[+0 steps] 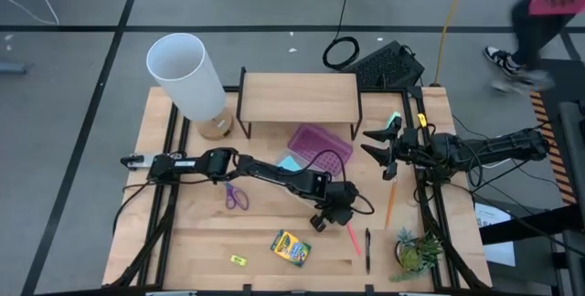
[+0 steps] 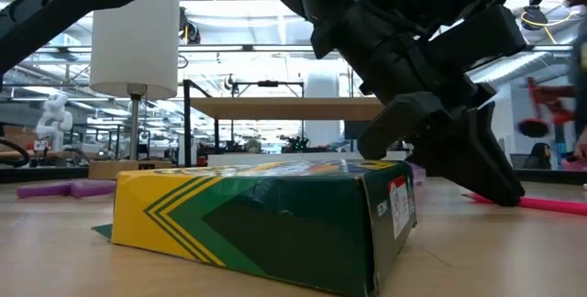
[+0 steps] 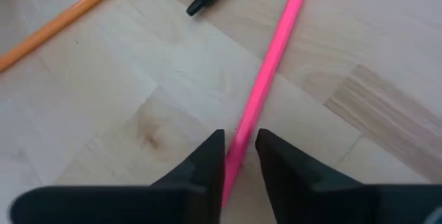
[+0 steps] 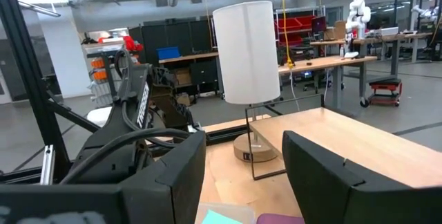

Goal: Pack school essentials
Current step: Put the pink pencil into the supply box

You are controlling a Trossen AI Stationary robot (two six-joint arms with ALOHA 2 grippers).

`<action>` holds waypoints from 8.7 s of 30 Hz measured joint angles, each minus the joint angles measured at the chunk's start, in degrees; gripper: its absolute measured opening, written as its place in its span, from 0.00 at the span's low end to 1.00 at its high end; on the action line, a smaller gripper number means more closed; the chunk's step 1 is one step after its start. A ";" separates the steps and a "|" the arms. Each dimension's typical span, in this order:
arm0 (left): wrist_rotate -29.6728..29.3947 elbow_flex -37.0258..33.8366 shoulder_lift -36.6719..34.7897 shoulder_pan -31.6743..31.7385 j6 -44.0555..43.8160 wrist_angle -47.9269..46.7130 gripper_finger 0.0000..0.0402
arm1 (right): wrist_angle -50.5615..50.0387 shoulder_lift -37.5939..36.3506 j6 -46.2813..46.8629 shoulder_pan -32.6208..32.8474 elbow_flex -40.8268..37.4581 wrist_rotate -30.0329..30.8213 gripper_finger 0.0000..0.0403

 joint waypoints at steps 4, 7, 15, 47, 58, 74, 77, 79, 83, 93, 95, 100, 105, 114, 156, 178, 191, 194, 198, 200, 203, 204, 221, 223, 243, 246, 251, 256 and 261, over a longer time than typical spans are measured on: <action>0.17 -0.04 0.00 -0.11 0.28 -0.01 0.11 | 0.00 -0.02 0.01 0.00 -0.02 0.00 0.46; 0.05 -0.12 0.00 -0.09 0.06 0.96 0.05 | 0.00 -0.02 0.00 0.00 -0.02 0.00 0.46; -3.15 -0.21 0.17 0.19 -1.66 5.86 0.06 | 0.00 -0.02 0.34 0.00 -0.02 0.02 0.46; -6.12 -0.22 -1.12 -0.03 -6.23 4.31 0.41 | 1.13 0.00 -0.48 0.00 -0.04 0.11 0.46; -1.30 -1.55 -1.22 0.25 -8.96 3.07 0.23 | 1.78 0.11 -0.23 0.00 -0.04 0.09 0.46; -4.64 -1.85 -2.97 -1.29 -13.48 2.66 0.04 | 2.60 0.13 -0.97 0.00 -0.04 0.09 0.46; -4.64 -2.05 -5.07 -1.57 -14.60 1.74 0.06 | 2.60 0.14 -1.47 0.00 -0.04 0.09 0.46; -4.89 -2.03 -7.37 -1.81 -14.28 1.51 0.07 | 2.60 0.13 -1.57 0.00 -0.04 0.09 0.46; -7.15 -1.75 -11.48 -2.10 -12.96 -0.48 0.06 | 2.56 0.01 -1.74 0.00 -0.04 0.09 0.46; -11.09 -1.70 -19.22 -0.34 -15.59 -28.73 0.01 | 1.53 -0.07 -1.49 0.04 -0.04 0.07 0.46; -13.74 -1.81 -19.57 0.06 -17.26 -35.75 0.01 | 1.45 -0.10 -1.36 0.04 -0.04 0.07 0.46; -16.31 -1.75 -20.20 0.87 -19.98 -38.24 0.02 | 1.79 -0.07 -1.33 0.04 -0.04 0.07 0.46; -13.14 -4.72 -20.27 0.60 -19.89 -26.96 0.12 | 2.12 -0.09 0.06 0.04 -0.04 0.04 0.46; -15.86 -11.79 -20.28 -0.98 -28.35 -3.22 0.39 | 2.61 -0.24 -0.07 0.07 -0.04 -0.02 0.46; -23.94 -9.84 -8.20 -3.21 -48.35 -2.32 0.37 | 2.45 -0.85 5.97 0.07 -0.04 0.04 0.46; -18.22 -9.84 -8.07 -3.10 -43.54 -1.56 0.01 | 2.45 -0.90 6.19 0.07 -0.04 0.02 0.46; -19.27 -10.18 -10.49 -3.76 -40.08 3.08 0.02 | 1.97 -1.53 6.21 0.07 -0.02 -1.49 0.46; -19.49 -10.12 -11.60 -3.64 -40.11 0.41 0.08 | 1.60 -2.10 6.38 0.07 -0.02 -1.46 0.46; -19.08 -10.06 -12.44 -3.63 -38.74 -4.25 0.21 | 1.11 -2.62 7.33 0.07 0.00 -1.44 0.46; -17.41 -10.05 -12.46 -3.71 -38.44 -6.54 0.28 | 0.72 -2.94 7.53 0.07 0.00 -1.46 0.46; -13.55 -10.05 -12.46 -4.31 -38.41 -10.63 0.37 | -0.23 -3.10 8.71 0.07 0.00 -1.46 0.46; -13.23 -10.05 -12.46 -4.58 -38.39 -11.51 0.40 | -0.92 -3.25 8.92 0.07 0.00 -1.46 0.46; -16.82 -9.92 -14.40 -4.46 -25.80 -5.78 0.50 | -11.52 0.33 14.81 0.04 0.87 1.23 0.46; -16.81 -9.92 -14.40 -4.51 -24.95 -6.37 0.50 | -12.57 2.56 14.50 0.07 3.04 3.32 0.46; -15.13 -9.94 -15.30 -16.07 -25.21 5.60 0.50 | -8.93 26.13 31.90 12.87 8.57 14.26 0.46; -15.14 -10.05 -13.75 -15.45 -26.81 8.27 0.50 | -4.60 28.08 32.15 16.54 8.59 18.79 0.46; -13.03 -10.05 -10.43 -15.28 -27.24 8.03 0.50 | 1.43 31.31 32.07 21.53 8.57 25.07 0.46; -12.32 -10.13 -8.60 -15.36 -28.70 2.82 0.50 | 6.42 34.41 32.06 23.69 8.54 27.66 0.46; -12.91 -9.95 -8.83 -15.02 -30.63 -2.27 0.47 | 9.76 36.61 32.00 23.70 8.55 27.69 0.46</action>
